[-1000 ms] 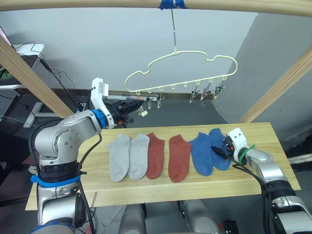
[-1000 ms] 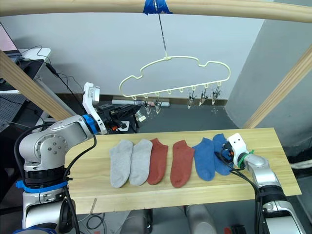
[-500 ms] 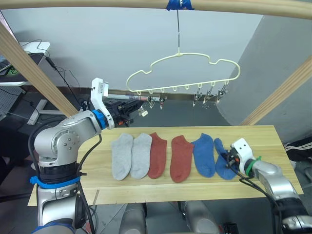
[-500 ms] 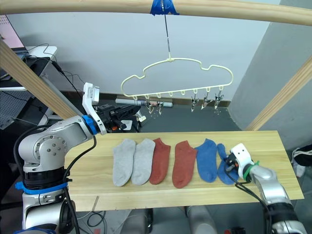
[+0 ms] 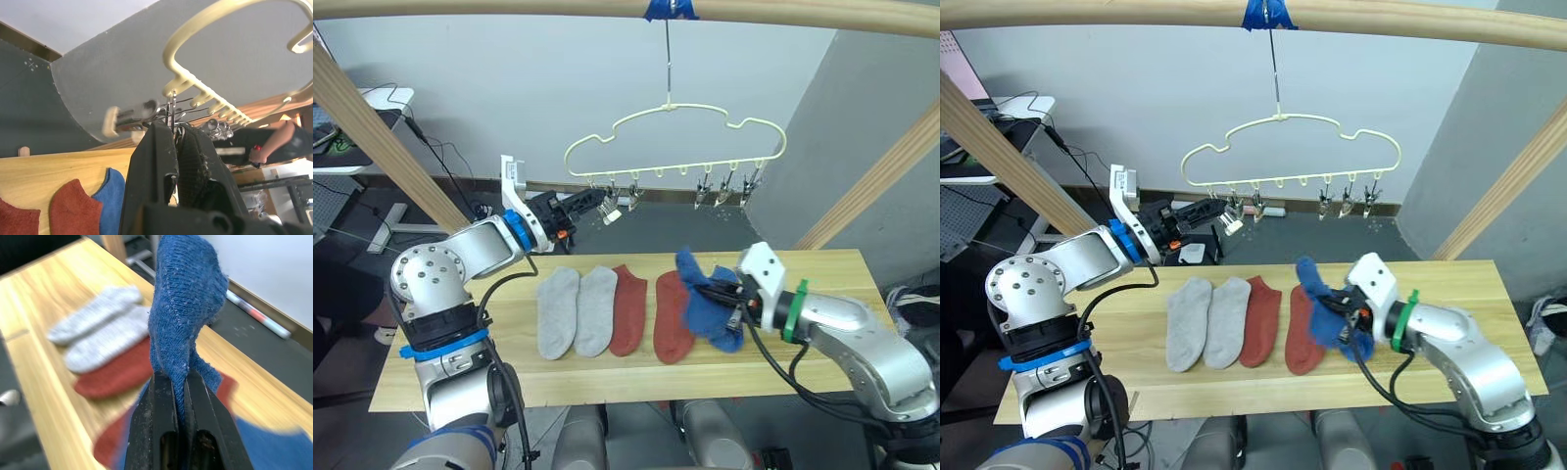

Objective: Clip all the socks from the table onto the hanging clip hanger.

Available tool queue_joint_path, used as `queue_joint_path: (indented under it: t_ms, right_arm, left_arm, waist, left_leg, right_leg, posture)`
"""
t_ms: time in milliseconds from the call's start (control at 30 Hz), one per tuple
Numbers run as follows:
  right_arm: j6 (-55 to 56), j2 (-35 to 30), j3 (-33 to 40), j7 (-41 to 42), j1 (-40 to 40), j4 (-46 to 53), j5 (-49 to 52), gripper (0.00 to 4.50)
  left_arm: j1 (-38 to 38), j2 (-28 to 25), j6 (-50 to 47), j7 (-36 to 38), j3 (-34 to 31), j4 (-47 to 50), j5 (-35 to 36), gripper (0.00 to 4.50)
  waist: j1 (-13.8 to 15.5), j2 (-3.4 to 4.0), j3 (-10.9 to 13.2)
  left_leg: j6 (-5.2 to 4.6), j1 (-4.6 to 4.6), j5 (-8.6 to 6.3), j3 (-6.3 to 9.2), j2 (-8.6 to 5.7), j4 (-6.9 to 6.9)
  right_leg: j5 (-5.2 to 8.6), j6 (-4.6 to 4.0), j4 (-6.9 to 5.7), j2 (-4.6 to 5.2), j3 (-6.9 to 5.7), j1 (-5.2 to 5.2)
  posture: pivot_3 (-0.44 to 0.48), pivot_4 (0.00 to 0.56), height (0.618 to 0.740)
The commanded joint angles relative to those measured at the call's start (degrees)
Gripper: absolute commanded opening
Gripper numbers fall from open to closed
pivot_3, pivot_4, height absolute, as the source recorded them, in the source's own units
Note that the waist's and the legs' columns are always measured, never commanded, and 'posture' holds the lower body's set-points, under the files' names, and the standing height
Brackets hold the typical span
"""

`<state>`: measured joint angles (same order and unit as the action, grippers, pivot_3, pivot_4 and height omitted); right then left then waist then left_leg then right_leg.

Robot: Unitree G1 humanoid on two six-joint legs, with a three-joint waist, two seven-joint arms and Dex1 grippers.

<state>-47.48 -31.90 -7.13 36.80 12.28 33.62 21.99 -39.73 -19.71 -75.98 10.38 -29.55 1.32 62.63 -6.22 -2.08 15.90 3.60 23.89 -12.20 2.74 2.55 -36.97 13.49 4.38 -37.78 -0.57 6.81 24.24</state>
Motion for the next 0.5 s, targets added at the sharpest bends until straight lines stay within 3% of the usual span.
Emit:
queue_joint_path:
  t_ms: [33,167,500]
  right_arm:
    - [0.8,5.2,-6.7,-3.0,5.2,-2.6,-2.5,0.04]
    - [3.2,9.4,-11.5,-4.4,10.7,-8.6,-6.5,0.04]
    - [5.7,14.5,-12.5,-4.7,17.3,-15.4,-8.6,0.04]
  left_arm:
    - [-1.5,-0.1,-0.6,-1.1,-0.7,0.8,3.2,0.07]
    - [-1.4,-0.1,-1.0,-2.5,-0.6,1.3,5.0,0.07]
    - [-0.4,-0.9,-0.4,-3.5,0.3,2.1,6.7,0.07]
  waist:
    - [0.0,-0.08,0.0]
    - [-0.2,-0.07,0.0]
    - [0.0,-0.07,0.0]
  left_leg:
    - [0.0,0.0,0.0,0.01,0.0,0.01]
    - [0.0,0.01,0.0,0.03,0.02,0.04]
    - [0.01,0.12,0.0,0.08,0.01,0.04]
  right_leg:
    - [0.0,-0.01,0.01,0.0,-0.01,0.0]
    - [0.0,-0.02,-0.08,-0.01,-0.02,0.09]
    - [-0.01,-0.04,-0.04,0.02,-0.09,0.13]
  posture:
    - [-0.103,0.22,0.74]
    - [-0.089,0.218,0.74]
    - [-0.081,0.219,0.74]
